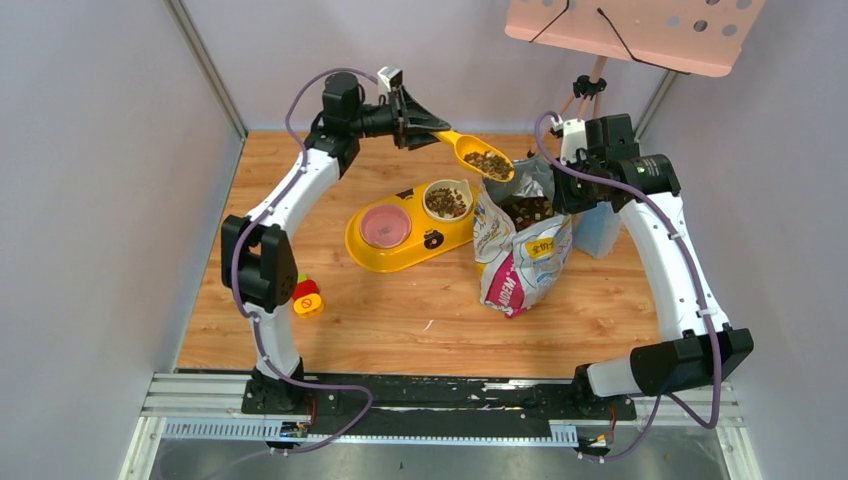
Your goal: Serve the pet food
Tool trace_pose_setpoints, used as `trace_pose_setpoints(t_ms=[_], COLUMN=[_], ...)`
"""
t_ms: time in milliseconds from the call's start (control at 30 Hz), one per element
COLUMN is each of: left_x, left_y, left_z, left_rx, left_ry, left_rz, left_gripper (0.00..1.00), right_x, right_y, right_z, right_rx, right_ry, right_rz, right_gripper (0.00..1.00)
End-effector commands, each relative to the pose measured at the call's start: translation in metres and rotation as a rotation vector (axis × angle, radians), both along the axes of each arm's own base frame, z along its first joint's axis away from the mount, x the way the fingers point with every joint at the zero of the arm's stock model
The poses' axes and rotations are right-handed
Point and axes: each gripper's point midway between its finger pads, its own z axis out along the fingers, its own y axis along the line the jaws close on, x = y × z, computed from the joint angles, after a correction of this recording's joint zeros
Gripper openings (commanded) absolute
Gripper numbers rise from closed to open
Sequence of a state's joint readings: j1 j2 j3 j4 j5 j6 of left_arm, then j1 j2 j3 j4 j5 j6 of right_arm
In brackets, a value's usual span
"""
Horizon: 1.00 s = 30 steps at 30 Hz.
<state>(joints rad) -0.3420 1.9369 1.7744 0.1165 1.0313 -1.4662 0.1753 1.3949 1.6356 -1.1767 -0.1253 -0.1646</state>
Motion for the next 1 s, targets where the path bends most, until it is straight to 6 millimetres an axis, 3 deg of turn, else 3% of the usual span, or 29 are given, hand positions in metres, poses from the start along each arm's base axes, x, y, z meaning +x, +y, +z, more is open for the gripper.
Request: trace_pose_setpoints(t_ms=[0, 267, 433, 667, 833, 867, 967], left_x=[-0.013, -0.013, -0.005, 0.009, 0.016, 0.018, 0.016], left_y=[0.028, 0.065, 0.100, 0.171, 0.224, 0.240, 0.261], left_z=[0.028, 0.017, 0.010, 0.000, -0.040, -0.044, -0.051], left_rx=[-0.013, -0.014, -0.008, 0.013, 0.044, 0.047, 0.055], left_ry=[-0.083, -0.054, -0.044, -0.059, 0.006, 0.008, 0.012], left_rz=[0.027, 0.105, 0.182, 0.336, 0.449, 0.487, 0.528], left_gripper=[0.00, 0.00, 0.00, 0.00, 0.00, 0.00, 0.00], right_x=[0.033, 0.029, 0.027, 0.024, 0.027, 0.027, 0.026], right_y=[0.005, 0.001, -0.001, -0.001, 0.002, 0.002, 0.004], right_z=[0.037, 0.034, 0.036, 0.043, 0.051, 0.052, 0.054], right_rx=[0.021, 0.005, 0.000, -0.005, 0.000, 0.001, 0.007], right_ry=[-0.177, -0.181, -0.193, -0.216, -0.240, -0.243, -0.250], right_rz=[0.013, 0.012, 0.007, 0.022, 0.041, 0.044, 0.053], right_gripper=[0.00, 0.00, 0.00, 0.00, 0.00, 0.00, 0.00])
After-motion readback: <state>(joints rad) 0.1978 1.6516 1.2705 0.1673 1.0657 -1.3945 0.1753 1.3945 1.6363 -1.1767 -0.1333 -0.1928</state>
